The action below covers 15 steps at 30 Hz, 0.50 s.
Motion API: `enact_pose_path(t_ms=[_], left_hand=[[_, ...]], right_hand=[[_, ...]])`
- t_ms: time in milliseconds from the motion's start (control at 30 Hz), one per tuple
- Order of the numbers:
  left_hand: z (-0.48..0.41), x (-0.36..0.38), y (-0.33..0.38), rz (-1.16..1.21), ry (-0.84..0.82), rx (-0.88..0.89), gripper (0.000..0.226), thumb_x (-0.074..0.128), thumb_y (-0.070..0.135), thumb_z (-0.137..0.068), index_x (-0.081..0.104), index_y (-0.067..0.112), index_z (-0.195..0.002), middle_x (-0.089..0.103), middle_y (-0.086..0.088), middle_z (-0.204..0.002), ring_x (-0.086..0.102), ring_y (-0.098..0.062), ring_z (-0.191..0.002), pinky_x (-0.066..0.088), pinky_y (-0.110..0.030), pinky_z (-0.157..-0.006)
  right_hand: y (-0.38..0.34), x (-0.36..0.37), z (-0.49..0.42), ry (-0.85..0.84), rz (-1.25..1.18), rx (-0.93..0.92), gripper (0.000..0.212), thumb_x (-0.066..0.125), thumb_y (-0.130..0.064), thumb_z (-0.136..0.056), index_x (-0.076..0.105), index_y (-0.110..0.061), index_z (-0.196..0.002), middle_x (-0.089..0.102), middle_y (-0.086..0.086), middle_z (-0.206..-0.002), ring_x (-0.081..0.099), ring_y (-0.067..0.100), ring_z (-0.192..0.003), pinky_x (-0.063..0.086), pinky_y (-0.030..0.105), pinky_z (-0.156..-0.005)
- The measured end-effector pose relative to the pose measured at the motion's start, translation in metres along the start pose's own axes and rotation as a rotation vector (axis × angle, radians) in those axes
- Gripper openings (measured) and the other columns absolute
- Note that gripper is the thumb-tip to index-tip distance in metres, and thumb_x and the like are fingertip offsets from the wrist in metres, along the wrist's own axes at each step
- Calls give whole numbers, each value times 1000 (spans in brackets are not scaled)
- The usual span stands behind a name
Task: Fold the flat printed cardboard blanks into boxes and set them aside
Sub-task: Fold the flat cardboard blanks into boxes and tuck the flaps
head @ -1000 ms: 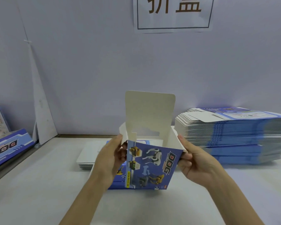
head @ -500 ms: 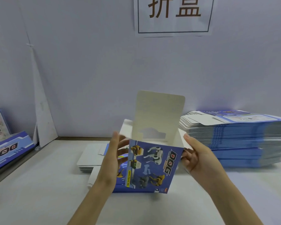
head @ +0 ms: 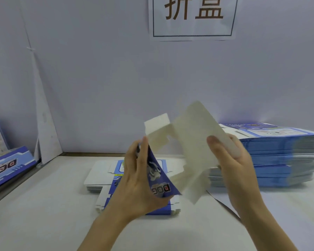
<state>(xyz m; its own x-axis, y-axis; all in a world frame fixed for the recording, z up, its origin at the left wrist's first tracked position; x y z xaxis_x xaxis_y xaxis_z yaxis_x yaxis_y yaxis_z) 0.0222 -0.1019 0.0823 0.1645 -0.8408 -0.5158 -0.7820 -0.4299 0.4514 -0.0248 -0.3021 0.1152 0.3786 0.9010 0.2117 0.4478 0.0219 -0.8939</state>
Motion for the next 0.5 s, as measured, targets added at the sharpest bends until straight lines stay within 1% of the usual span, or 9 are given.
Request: enact_pose_path(t_ms=[67, 133, 233, 300, 333, 400, 433, 467, 500], left_hand=[[0, -4, 11, -109, 4, 124, 147, 93, 36, -49, -17, 49, -145, 4, 12, -151, 29, -20, -139, 50, -24, -91], [0, -12, 17, -142, 37, 211, 147, 94, 34, -48, -13, 40, -149, 8, 5, -151, 32, -24, -136, 41, -17, -99], [1, -20, 27, -109, 62, 306, 137, 88, 44, -53, -6, 33, -152, 9, 3, -153, 35, -27, -134, 44, -26, -101], [4, -23, 37, -72, 108, 353, 139, 86, 53, -52, -5, 27, -153, 11, 0, -154, 28, -18, -140, 35, -23, -107], [5, -21, 41, -64, 131, 373, 140, 85, 56, -51, -4, 25, -154, 11, -1, -155, 24, -15, -142, 31, -22, -110], [8, -17, 51, -61, 168, 408, 133, 81, 56, -54, -1, 23, -154, 10, 1, -157, 22, -20, -144, 32, -33, -112], [9, -16, 52, -66, 175, 414, 130, 79, 56, -56, 1, 24, -154, 9, 2, -158, 23, -22, -144, 32, -34, -113], [8, -18, 50, -69, 172, 405, 130, 78, 57, -56, 1, 24, -154, 8, 3, -158, 21, -21, -145, 29, -27, -113], [6, -21, 47, -67, 161, 383, 131, 77, 59, -56, -1, 23, -154, 7, 5, -158, 19, -17, -146, 25, -18, -113]], right_hand=[[-3, -2, 1, 7, -96, -4, 34, 68, -45, -70, 75, -22, -94, 75, -7, -89, 68, 6, -79, 54, 20, -66], [9, -6, -2, 20, -228, 85, 40, 69, -42, -71, 74, -19, -104, 76, -3, -100, 70, 9, -89, 56, 22, -72], [37, 2, -4, -23, -448, 311, 41, 68, -34, -75, 70, -15, -111, 75, 3, -107, 73, 15, -93, 58, 31, -74], [53, 16, 2, -95, -515, 492, 41, 68, -32, -77, 71, -10, -112, 76, 7, -97, 74, 19, -78, 59, 31, -63], [61, 26, 7, -157, -514, 583, 38, 65, -30, -83, 71, -10, -115, 75, 7, -85, 72, 19, -68, 58, 27, -56], [73, 41, 13, -264, -448, 684, 28, 52, -21, -98, 63, -11, -122, 66, 0, -58, 64, 13, -50, 50, 18, -46], [77, 40, 12, -271, -376, 680, 22, 49, -18, -100, 65, -17, -116, 63, -4, -53, 62, 9, -47, 48, 16, -44], [80, 36, 9, -247, -303, 659, 17, 52, -19, -99, 68, -21, -102, 63, -5, -54, 61, 8, -47, 48, 16, -44], [79, 32, 7, -223, -264, 628, 15, 58, -24, -95, 71, -18, -90, 66, -3, -59, 62, 9, -51, 49, 18, -47]])
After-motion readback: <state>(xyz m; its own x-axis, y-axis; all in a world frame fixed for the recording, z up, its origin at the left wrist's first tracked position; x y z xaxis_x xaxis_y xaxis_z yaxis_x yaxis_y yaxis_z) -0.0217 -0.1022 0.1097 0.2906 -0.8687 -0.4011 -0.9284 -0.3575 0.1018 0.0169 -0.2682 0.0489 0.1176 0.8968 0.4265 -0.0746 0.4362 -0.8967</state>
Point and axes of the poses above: each hand's wrist, its own z-axis away from the middle knuckle, its own x-axis out of the palm, y = z × x, the point moved 10 cm from there along -z, towards the middle knuckle
